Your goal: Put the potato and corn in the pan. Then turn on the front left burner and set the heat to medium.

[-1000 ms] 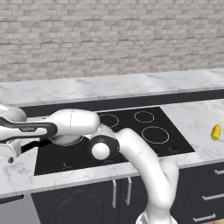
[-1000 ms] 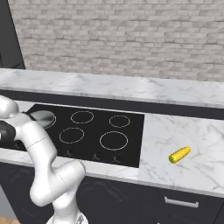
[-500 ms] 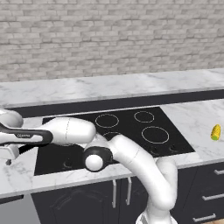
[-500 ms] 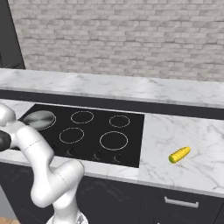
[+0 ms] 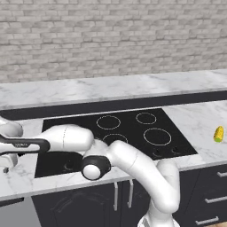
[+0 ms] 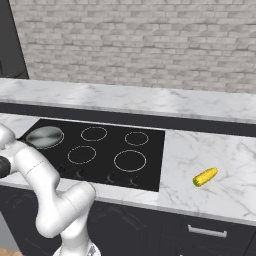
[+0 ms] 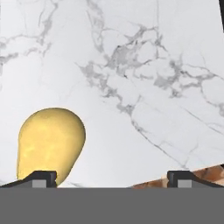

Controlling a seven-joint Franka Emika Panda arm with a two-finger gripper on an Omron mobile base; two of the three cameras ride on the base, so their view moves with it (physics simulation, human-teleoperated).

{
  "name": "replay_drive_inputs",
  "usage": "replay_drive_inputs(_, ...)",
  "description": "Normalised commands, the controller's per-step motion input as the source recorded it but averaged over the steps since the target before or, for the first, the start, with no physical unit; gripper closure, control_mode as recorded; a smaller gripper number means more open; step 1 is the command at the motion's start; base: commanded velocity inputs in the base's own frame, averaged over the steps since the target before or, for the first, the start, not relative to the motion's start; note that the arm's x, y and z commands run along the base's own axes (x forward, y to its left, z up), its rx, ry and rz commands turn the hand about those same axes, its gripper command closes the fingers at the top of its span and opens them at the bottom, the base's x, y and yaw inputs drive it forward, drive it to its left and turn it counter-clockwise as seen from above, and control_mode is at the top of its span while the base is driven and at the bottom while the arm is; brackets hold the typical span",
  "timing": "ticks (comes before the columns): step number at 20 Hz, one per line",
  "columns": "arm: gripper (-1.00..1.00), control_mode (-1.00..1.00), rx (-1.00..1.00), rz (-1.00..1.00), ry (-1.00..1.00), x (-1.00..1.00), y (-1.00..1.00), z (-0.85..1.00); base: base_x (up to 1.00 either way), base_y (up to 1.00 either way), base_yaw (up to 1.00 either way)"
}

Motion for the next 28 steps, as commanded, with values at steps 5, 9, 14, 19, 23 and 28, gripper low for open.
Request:
replay_drive_inputs(5, -1.0, -1.0, 0.05, 0.0, -0.01, 0.21, 0.01, -0.08, 0.0, 0.0, 0.0)
replay_drive_inputs(9, -1.0, -1.0, 0.0, 0.0, -0.01, 0.03, 0.15, -0.08, 0.0, 0.0, 0.0)
replay_drive_inputs(14, -1.0, -1.0, 0.0, 0.0, -0.03, 0.0, 0.42, -0.1, 0.0, 0.0, 0.0)
replay_drive_inputs(19, -1.0, -1.0, 0.0, -0.02, -0.04, 0.11, 0.33, -0.01, 0.0, 0.0, 0.0)
replay_drive_inputs(23, -1.0, -1.0, 0.0, -0.02, 0.0, 0.24, 0.3, 0.0, 0.0, 0.0, 0.0)
replay_drive_inputs(28, -1.0, -1.0, 0.0, -0.01, -0.04, 0.19, 0.45, 0.0, 0.0, 0.0, 0.0)
